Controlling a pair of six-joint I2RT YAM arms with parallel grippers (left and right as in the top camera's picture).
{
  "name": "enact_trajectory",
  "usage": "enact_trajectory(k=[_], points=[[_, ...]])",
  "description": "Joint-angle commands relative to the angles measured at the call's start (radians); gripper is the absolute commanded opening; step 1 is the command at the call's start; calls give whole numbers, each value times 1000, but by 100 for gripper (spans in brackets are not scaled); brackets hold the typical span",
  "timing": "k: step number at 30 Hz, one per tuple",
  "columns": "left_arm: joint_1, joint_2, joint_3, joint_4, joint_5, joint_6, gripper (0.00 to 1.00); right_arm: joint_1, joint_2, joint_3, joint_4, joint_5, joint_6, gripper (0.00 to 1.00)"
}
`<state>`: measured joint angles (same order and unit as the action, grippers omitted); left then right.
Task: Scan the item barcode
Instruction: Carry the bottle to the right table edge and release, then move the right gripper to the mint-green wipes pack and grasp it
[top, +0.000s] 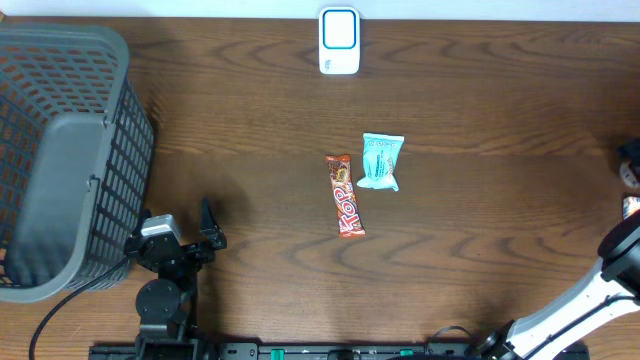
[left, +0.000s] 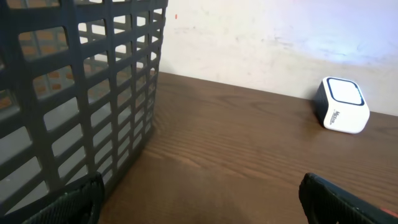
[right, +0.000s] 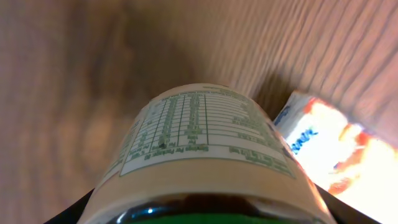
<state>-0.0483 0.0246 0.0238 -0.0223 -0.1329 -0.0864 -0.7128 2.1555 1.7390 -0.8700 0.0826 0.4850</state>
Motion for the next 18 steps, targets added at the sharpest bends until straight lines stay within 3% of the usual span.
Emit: enact_trajectory(k=[1, 6, 8, 9, 15, 18], points=[[3, -1, -19, -35, -5, -13, 100, 5, 33, -27, 15, -40, 75, 60], [3, -1, -19, -35, -5, -13, 100, 7, 55, -32, 38, -36, 76, 76], [3, -1, -19, -35, -5, -13, 100, 5, 52, -26, 40, -37, 76, 87], [3, -1, -19, -35, -5, -13, 100, 2, 48, -16, 33, -37, 76, 99], [3, -1, -19, -35, -5, -13, 100, -13, -23, 139, -116, -58, 106, 99], [3, -1, -19, -35, -5, -13, 100, -6, -89, 251, -214, -158, 106, 99]])
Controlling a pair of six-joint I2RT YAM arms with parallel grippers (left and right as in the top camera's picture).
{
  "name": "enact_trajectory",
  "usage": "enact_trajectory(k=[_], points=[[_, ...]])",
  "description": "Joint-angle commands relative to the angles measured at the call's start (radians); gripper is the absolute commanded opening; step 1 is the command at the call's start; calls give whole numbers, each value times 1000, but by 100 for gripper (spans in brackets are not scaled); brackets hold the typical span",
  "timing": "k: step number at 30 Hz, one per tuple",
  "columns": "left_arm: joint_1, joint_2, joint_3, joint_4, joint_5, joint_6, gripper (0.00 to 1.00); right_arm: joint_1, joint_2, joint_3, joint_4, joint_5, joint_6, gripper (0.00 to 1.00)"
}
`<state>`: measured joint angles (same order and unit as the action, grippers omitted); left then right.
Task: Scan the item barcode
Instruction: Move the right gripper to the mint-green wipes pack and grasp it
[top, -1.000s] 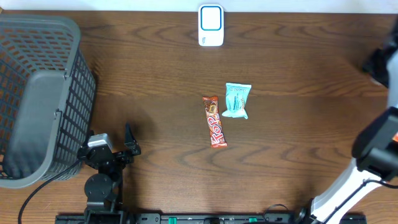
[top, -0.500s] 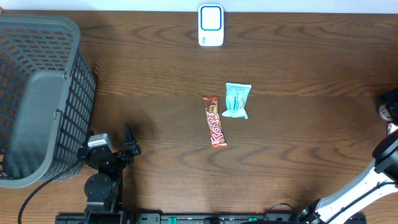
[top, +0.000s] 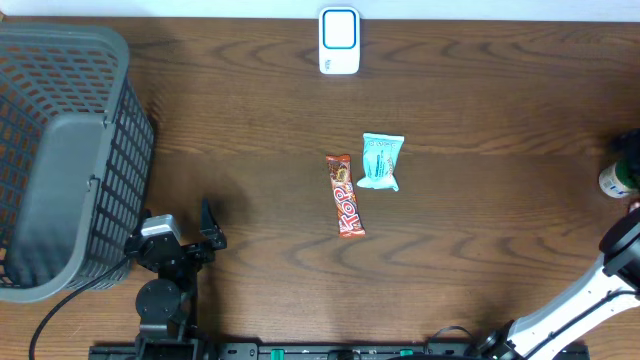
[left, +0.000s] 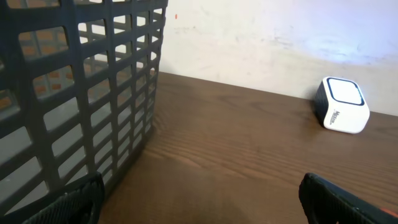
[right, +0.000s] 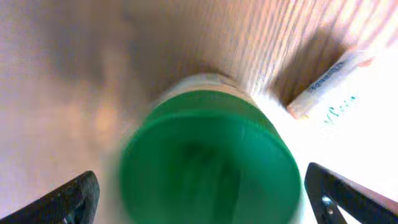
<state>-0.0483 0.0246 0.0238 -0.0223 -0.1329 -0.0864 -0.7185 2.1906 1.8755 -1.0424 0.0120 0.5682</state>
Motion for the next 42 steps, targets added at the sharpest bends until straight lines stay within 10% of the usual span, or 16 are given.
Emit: enact_trajectory(k=[1, 16, 25, 42], points=[[3, -1, -19, -35, -5, -13, 100, 6, -148, 145, -68, -133, 23, 99], [3, -1, -19, -35, -5, -13, 100, 595, -299, 163, -350, -6, -214, 99], [3, -1, -19, -35, -5, -13, 100, 1041, -272, -114, -199, 43, 104, 97], [3, -1, -19, -35, -5, -13, 100, 1276, -10, -196, 55, 304, 233, 85]])
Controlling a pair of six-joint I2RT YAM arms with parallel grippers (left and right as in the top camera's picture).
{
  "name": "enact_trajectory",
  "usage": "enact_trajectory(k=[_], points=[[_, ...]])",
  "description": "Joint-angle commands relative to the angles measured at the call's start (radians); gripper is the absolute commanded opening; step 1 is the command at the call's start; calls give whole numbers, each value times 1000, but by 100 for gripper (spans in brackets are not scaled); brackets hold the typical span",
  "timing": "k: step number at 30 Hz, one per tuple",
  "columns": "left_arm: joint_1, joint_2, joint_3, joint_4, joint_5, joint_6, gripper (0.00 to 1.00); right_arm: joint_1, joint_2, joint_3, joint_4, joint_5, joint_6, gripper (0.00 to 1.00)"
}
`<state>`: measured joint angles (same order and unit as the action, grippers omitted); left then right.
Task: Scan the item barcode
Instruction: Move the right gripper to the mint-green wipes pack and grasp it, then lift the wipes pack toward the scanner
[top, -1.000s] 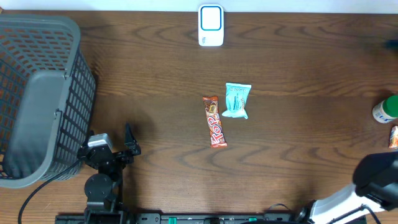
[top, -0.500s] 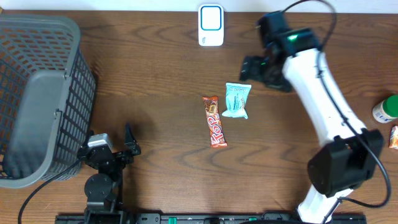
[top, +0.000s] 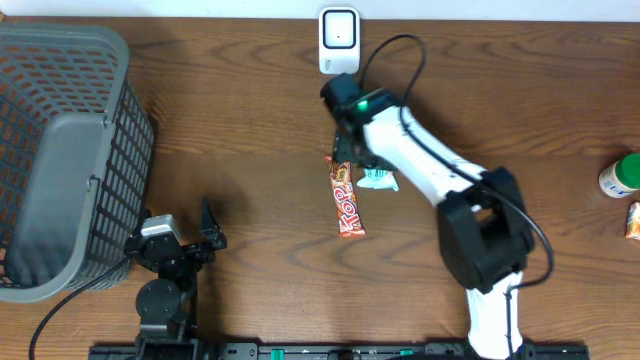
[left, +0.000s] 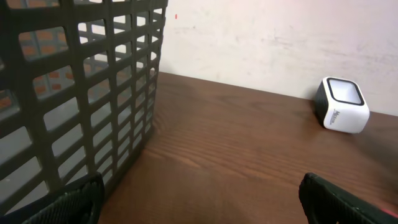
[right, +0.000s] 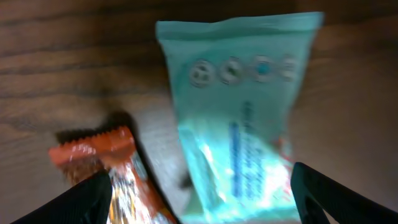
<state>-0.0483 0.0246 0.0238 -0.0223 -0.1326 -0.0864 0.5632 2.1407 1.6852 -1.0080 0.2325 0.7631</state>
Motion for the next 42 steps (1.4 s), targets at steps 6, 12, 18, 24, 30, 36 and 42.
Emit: enact_trajectory(k=[6, 12, 18, 24, 30, 36, 42], points=[[3, -1, -19, -35, -6, -13, 100, -10, 87, -6, 73, 106, 45, 83], [3, -1, -19, -35, -6, -13, 100, -14, 90, -6, 58, 113, 45, 79], [3, -1, -19, -35, -6, -13, 100, -31, 127, -6, 42, 111, 51, 71], [3, -1, -19, -35, -6, -13, 100, -46, 188, -6, 25, 40, 33, 28], [3, -1, -19, -35, -6, -13, 100, -46, 137, 69, -79, -18, -34, 1], [3, -1, -19, -35, -6, -13, 100, -69, 34, 220, -202, -230, -323, 1], [3, -1, -19, -35, -6, -13, 100, -180, -19, 229, -297, -744, -753, 1]])
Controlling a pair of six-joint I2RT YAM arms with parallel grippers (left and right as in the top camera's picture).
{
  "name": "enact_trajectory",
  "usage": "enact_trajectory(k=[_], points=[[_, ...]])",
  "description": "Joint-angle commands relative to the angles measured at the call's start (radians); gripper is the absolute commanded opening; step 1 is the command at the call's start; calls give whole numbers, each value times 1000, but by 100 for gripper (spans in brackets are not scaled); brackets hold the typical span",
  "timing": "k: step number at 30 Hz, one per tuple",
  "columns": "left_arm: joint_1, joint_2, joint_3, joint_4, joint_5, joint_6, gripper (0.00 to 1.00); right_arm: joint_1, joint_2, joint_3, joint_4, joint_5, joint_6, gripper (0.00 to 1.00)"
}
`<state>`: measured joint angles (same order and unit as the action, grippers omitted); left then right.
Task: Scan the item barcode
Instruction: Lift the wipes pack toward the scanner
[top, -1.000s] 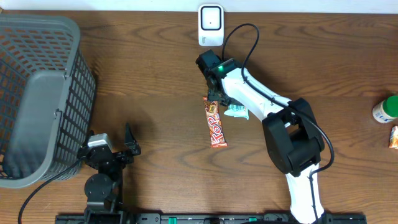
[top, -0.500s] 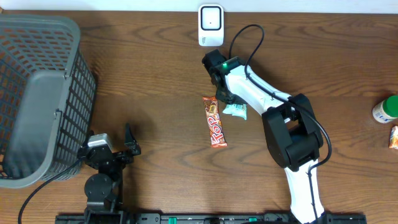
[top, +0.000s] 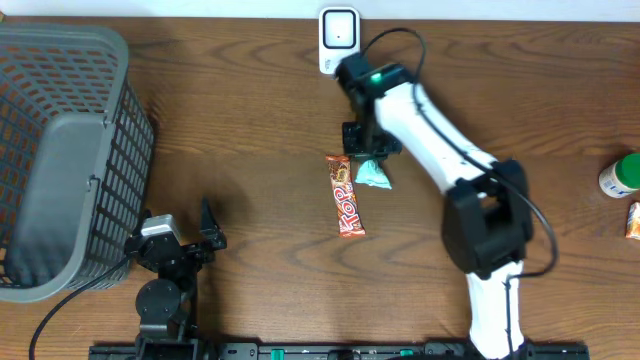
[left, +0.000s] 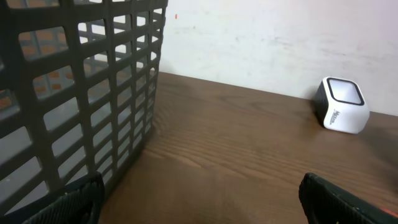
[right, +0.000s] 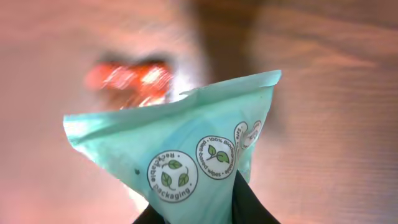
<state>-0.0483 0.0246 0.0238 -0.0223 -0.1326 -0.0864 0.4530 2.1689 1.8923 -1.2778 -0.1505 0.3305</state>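
My right gripper (right: 199, 210) is shut on a teal wipes packet (right: 186, 149), pinching its lower end, and the packet stands up in front of the wrist camera. In the overhead view the right gripper (top: 365, 140) sits mid-table with the packet (top: 373, 172) just below it. The white scanner (top: 339, 40) stands at the far edge, close behind the arm. An orange candy bar (top: 346, 196) lies beside the packet. At the near left, my left gripper (top: 178, 243) rests open on nothing, its fingers (left: 69, 200) wide apart.
A large grey mesh basket (top: 60, 150) fills the left side, right beside the left gripper. A green-capped bottle (top: 620, 175) and a small orange-white pack (top: 632, 220) stand at the right edge. The scanner (left: 341, 104) also shows in the left wrist view.
The right gripper was open over the teal packet, which lay flat on the table. Now it is shut on the packet, which is raised and crumpled. The left arm has not moved.
The right gripper was first at the table's right edge, close around the green-capped bottle. Then it stood open above the bottle's cap. Later it was at mid-table, open over the teal packet, and now it holds that packet. The left gripper stayed still.
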Motion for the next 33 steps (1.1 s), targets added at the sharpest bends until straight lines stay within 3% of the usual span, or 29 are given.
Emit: enact_trajectory(k=[1, 3, 10, 15, 18, 22, 33], points=[[3, -1, -19, -35, -6, -13, 100, -93, -43, 17, -42, -471, -416, 1], [3, -1, -19, -35, -6, -13, 100, -140, -41, -5, -62, -652, -589, 1], [3, -1, -19, -35, -6, -13, 100, -252, -40, -142, 10, -922, -882, 1], [3, -1, -19, -35, -6, -13, 100, -290, -40, -283, 151, -985, -893, 2], [3, -1, -19, -35, -6, -13, 100, -290, -40, -367, 230, -896, -887, 7], [3, -1, -19, -35, -6, -13, 100, -288, -40, -451, 278, -836, -856, 1], [3, -1, -19, -35, -6, -13, 100, -290, -40, -573, 280, -1115, -1217, 1]])
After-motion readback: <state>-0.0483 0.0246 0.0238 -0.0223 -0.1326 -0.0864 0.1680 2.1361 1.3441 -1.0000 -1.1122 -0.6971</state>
